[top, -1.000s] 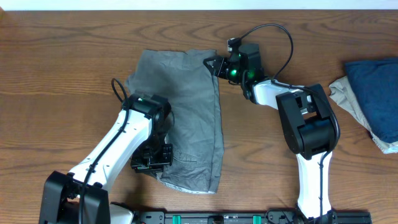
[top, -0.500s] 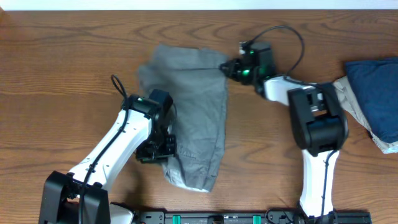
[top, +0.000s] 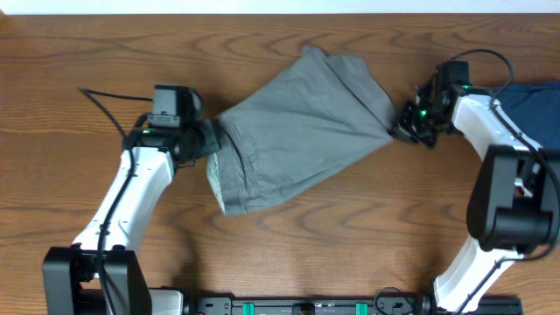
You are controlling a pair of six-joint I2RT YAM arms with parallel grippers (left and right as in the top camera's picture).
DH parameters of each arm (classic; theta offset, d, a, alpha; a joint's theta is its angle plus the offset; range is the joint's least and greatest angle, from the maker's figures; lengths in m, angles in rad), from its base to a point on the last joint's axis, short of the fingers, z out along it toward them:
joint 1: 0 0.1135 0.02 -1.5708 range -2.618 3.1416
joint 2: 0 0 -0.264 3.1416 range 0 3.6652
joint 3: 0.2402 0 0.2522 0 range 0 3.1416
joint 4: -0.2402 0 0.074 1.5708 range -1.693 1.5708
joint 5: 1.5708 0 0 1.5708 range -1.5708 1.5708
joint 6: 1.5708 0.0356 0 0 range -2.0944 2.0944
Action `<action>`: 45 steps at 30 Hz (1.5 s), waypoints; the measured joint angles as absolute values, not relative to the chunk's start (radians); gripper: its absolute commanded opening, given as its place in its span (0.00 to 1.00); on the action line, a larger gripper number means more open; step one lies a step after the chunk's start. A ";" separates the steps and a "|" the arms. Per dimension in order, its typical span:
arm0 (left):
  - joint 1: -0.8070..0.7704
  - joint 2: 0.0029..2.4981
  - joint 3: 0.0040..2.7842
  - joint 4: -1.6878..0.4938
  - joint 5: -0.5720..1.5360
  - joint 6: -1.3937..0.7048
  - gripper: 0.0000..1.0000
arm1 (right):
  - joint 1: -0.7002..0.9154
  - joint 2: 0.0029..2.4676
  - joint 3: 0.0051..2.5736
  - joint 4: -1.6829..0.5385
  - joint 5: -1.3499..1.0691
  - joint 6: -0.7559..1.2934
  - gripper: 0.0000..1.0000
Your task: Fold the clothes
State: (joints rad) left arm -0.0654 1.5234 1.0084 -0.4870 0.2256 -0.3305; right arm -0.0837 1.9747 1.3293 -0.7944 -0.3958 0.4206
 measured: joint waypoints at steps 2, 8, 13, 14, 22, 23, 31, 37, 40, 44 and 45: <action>-0.038 1.523 1.008 -0.472 0.225 -0.346 0.74 | -0.085 1.935 1.329 -0.920 -0.322 0.414 0.31; -0.008 1.523 1.008 -0.583 0.233 -0.364 0.82 | -0.085 1.895 1.328 -1.095 -0.224 0.368 0.99; -0.009 1.523 1.008 -0.680 0.287 -0.366 0.82 | -0.086 1.895 1.328 -1.051 -0.200 0.335 0.99; -0.009 1.523 1.008 -0.691 0.298 -0.366 0.82 | -0.088 1.895 1.328 -1.035 -0.199 0.331 0.99; -0.039 1.530 1.008 -0.699 0.344 -0.366 0.82 | -0.137 1.895 1.465 -1.023 -0.230 0.242 0.99; -0.044 1.536 1.007 -0.696 0.348 -0.367 0.82 | -0.141 1.895 1.482 -1.022 -0.232 0.230 0.99; -0.116 1.677 1.002 -0.638 0.395 -0.368 0.80 | -0.144 1.893 1.521 -0.977 -0.239 0.095 0.93; -0.129 1.776 0.995 -0.639 0.402 -0.376 0.62 | -0.144 1.933 1.478 -0.927 -0.242 0.057 0.89; -0.126 1.783 0.996 -0.636 0.405 -0.384 0.45 | -0.144 1.983 1.458 -0.905 -0.259 0.040 0.89; -0.126 1.794 0.995 -0.638 0.405 -0.386 0.25 | -0.136 2.063 1.444 -0.870 -0.273 0.023 0.07; -0.126 1.795 0.995 -0.641 0.405 -0.387 0.20 | -0.134 2.076 1.443 -0.874 -0.276 0.021 0.01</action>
State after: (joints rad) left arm -0.1265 1.7947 0.9951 -0.6415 0.4049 -0.3874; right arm -0.1341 2.0762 1.4425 -0.8738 -0.2760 0.0212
